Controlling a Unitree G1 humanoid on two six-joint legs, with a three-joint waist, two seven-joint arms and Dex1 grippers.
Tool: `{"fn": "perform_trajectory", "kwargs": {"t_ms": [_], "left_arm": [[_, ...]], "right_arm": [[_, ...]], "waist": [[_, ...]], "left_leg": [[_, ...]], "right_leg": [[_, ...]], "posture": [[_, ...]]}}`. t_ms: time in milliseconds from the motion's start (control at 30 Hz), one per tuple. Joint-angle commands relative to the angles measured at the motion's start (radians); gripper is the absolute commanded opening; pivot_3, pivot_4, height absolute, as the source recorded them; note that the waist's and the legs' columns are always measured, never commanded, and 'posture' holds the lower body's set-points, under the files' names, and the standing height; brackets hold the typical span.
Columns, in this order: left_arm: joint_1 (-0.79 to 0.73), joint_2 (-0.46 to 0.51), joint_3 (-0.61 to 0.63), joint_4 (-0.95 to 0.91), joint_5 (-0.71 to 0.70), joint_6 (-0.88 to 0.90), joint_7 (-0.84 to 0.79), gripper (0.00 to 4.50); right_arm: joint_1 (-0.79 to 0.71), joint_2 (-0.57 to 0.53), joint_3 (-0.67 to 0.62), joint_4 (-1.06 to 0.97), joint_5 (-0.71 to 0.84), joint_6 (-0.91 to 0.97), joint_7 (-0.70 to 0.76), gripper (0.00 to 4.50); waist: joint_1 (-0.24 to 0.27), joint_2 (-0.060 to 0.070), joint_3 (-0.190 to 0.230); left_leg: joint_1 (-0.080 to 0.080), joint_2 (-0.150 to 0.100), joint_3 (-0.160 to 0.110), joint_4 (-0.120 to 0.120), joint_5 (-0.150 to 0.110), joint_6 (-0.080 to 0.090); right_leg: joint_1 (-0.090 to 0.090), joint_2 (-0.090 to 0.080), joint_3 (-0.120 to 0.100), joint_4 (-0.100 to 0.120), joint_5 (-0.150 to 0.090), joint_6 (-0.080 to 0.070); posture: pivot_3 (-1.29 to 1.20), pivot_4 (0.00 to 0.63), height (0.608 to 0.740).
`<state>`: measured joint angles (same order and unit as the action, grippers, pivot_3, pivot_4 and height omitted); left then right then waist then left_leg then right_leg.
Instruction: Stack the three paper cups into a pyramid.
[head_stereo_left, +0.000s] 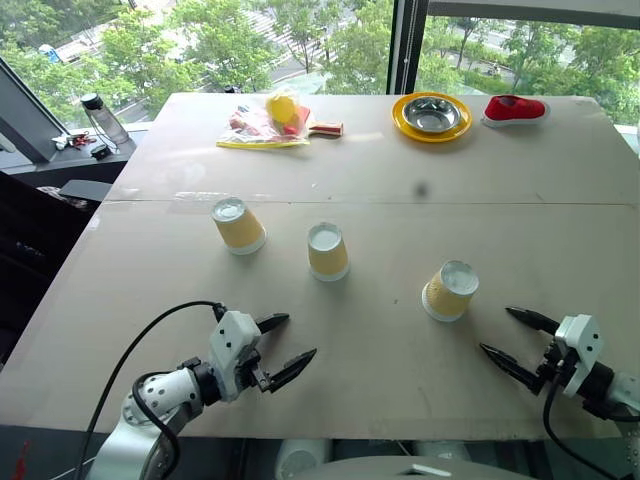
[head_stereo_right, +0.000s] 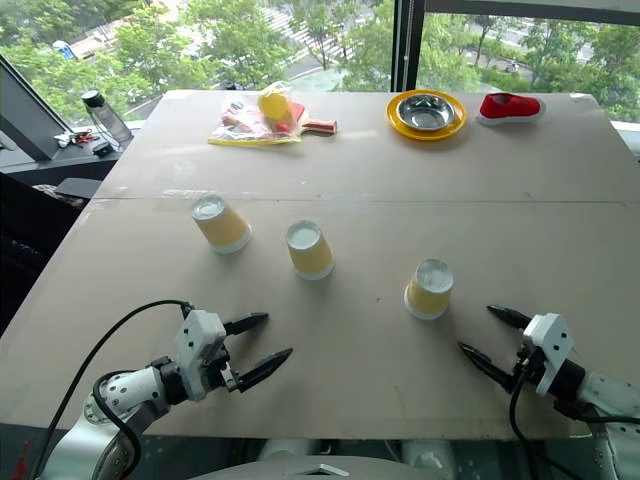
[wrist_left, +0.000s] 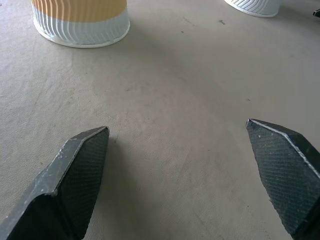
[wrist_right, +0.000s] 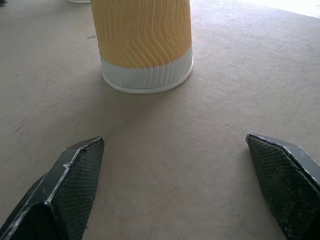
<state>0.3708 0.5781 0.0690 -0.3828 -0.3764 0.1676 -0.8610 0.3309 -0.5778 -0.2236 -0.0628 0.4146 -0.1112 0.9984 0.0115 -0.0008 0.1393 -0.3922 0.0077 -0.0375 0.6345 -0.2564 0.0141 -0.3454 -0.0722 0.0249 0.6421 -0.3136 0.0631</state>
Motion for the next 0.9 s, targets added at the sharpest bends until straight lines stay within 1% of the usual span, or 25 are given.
{"fn": "perform_trajectory", "kwargs": {"t_ms": [33,167,267,367,533,667,867,900], "left_arm": [[-0.014,0.013,0.023,-0.033,-0.055,-0.025,-0.047,4.49],[-0.051,0.052,0.047,-0.059,-0.115,-0.026,-0.117,4.49],[-0.125,0.115,0.074,-0.109,-0.217,0.020,-0.194,4.49],[-0.178,0.161,0.085,-0.134,-0.287,0.066,-0.237,4.49],[-0.290,0.234,0.097,-0.132,-0.342,0.111,-0.312,4.49],[-0.316,0.254,0.102,-0.130,-0.351,0.124,-0.333,4.49],[-0.326,0.256,0.110,-0.143,-0.366,0.142,-0.336,4.49],[-0.326,0.255,0.110,-0.145,-0.367,0.143,-0.335,4.50]], "right_arm": [[-0.021,0.005,-0.001,-0.079,0.041,0.025,-0.010,4.50],[-0.063,0.013,0.017,-0.147,0.053,0.067,-0.045,4.50],[-0.128,0.032,0.034,-0.178,0.058,0.089,-0.081,4.50],[-0.167,0.043,0.049,-0.196,0.064,0.115,-0.096,4.50],[-0.243,0.071,0.092,-0.213,0.075,0.157,-0.120,4.50],[-0.266,0.076,0.114,-0.235,0.081,0.189,-0.127,4.50],[-0.268,0.074,0.125,-0.239,0.083,0.205,-0.125,4.50],[-0.268,0.073,0.125,-0.239,0.084,0.207,-0.125,4.25]], "waist": [[0.000,0.000,0.000],[-0.001,0.000,0.001],[0.000,-0.002,0.002],[0.000,-0.001,0.003],[-0.002,-0.001,0.005],[-0.007,0.000,0.006],[-0.016,-0.001,0.007],[-0.018,-0.001,0.007]], "left_leg": [[0.000,0.000,0.000,0.000,0.000,0.000],[0.000,0.001,0.000,0.001,0.000,0.000],[0.000,0.001,-0.001,0.001,0.000,0.000],[0.000,0.001,-0.002,0.001,0.000,0.000],[-0.001,0.000,0.000,0.001,0.000,0.000],[0.000,0.000,-0.001,0.001,0.000,0.000],[0.000,0.000,-0.001,0.002,0.000,0.000],[0.000,0.000,-0.001,0.002,0.000,0.000]], "right_leg": [[0.000,0.000,0.000,0.000,0.000,0.000],[0.000,0.000,0.000,0.001,0.000,0.000],[0.000,0.001,-0.001,0.001,0.000,0.000],[0.000,0.001,-0.002,0.001,0.000,0.000],[-0.001,0.003,-0.005,0.002,0.000,0.001],[-0.001,0.004,-0.005,0.004,0.000,0.001],[-0.001,0.005,-0.005,0.005,0.000,0.001],[-0.001,0.005,-0.005,0.005,0.000,0.001]], "posture": [[0.00,0.150,0.740],[0.00,0.150,0.740],[0.00,0.150,0.740],[0.00,0.150,0.740],[0.00,0.150,0.740],[0.00,0.150,0.740],[0.00,0.150,0.740],[0.00,0.150,0.740]]}}
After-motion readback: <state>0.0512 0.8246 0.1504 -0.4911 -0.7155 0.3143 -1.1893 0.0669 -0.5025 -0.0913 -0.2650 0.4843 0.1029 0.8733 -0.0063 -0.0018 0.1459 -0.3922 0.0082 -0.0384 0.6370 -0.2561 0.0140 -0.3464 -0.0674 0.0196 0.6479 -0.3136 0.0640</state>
